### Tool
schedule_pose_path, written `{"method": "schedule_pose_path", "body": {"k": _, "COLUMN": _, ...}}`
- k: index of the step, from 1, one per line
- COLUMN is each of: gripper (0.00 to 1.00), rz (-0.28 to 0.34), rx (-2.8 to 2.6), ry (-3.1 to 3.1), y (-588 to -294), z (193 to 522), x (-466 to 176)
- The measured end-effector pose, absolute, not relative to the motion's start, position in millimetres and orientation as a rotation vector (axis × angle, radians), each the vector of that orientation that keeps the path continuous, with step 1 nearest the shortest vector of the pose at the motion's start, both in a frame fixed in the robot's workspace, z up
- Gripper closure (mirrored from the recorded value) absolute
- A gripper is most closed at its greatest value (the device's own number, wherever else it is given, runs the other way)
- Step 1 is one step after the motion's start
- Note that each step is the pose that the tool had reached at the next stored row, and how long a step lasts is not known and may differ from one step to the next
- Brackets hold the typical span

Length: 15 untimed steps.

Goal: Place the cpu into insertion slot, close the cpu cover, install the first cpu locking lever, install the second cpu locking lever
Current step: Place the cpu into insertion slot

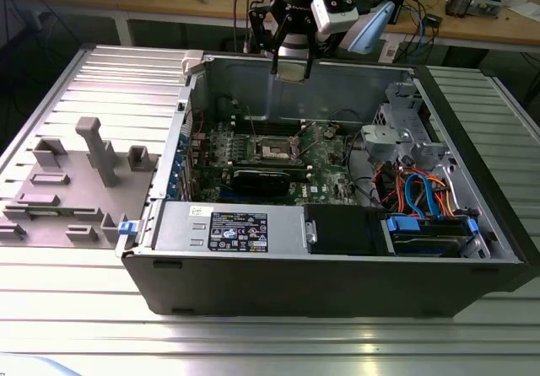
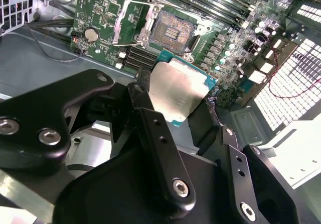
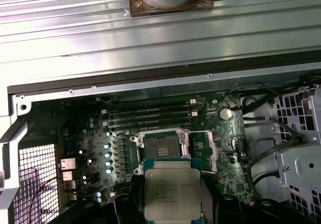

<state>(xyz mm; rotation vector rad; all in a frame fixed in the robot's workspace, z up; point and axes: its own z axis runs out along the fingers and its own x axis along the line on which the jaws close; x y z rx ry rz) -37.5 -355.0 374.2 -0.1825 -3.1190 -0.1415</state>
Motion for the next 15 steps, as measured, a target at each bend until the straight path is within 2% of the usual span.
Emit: {"method": "schedule_pose_path", "body": {"k": 15, "gripper": 0.46, "rz": -0.142, "rx": -0.208, "ry": -3.118, "y": -355.0, "z": 374.2, "x": -37.5}}
